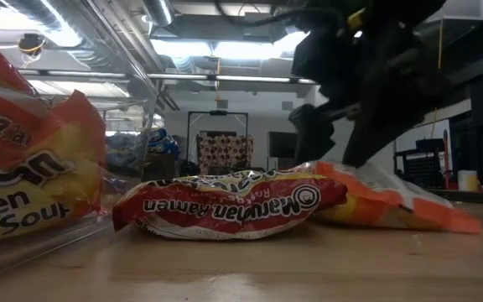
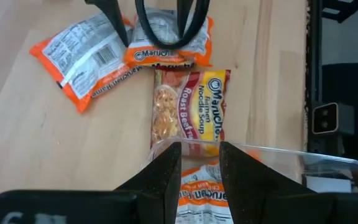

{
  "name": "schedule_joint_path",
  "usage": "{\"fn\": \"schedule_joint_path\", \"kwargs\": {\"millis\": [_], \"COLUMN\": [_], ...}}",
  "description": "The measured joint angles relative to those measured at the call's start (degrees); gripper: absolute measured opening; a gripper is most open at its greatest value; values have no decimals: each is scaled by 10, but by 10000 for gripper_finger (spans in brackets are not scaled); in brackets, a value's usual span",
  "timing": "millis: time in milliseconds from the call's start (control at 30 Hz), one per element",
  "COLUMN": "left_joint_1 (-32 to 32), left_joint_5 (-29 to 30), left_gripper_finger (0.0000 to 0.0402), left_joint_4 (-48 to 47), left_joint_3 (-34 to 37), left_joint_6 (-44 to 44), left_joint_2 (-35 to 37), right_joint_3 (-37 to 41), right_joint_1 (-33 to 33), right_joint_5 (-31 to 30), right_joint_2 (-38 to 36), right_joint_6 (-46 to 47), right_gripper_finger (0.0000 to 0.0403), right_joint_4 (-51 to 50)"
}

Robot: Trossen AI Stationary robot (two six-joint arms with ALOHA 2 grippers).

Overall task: Sort Maruchan noodles
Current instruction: Put the orange noodle pack into the right transparent bin

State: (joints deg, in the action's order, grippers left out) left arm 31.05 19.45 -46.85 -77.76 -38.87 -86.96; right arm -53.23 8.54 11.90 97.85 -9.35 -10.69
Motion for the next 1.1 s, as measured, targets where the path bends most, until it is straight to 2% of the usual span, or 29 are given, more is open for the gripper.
{"fn": "schedule_joint_path", "kwargs": {"millis": [133,267,400,600,733,800,967,1100], "left_joint_1": [0,0,0,0,0,-1,-2,-2], "left_joint_5": [6,14,17,21,21,21,17,9], "left_gripper_finger": [102,102,102,102,102,102,102,102], "left_joint_4": [-1,-1,-1,-1,-2,-3,-23,-86], "left_joint_3": [0,0,0,0,0,0,0,0], "left_joint_6": [0,1,4,5,5,7,7,3], "left_joint_2": [0,0,0,0,0,0,0,8], "right_joint_3": [-8,-8,-9,-16,-49,-78,-162,-239], "right_joint_1": [-1,1,1,1,1,1,1,1], "right_joint_5": [-23,-33,-47,-47,-26,-22,-36,-37], "right_joint_2": [18,24,24,24,21,21,21,20], "right_joint_6": [9,22,31,33,27,12,-16,-39], "right_gripper_finger": [362,319,242,103,21,10,16,7], "right_joint_4": [1,-8,-16,-30,-62,-93,-160,-177]}}
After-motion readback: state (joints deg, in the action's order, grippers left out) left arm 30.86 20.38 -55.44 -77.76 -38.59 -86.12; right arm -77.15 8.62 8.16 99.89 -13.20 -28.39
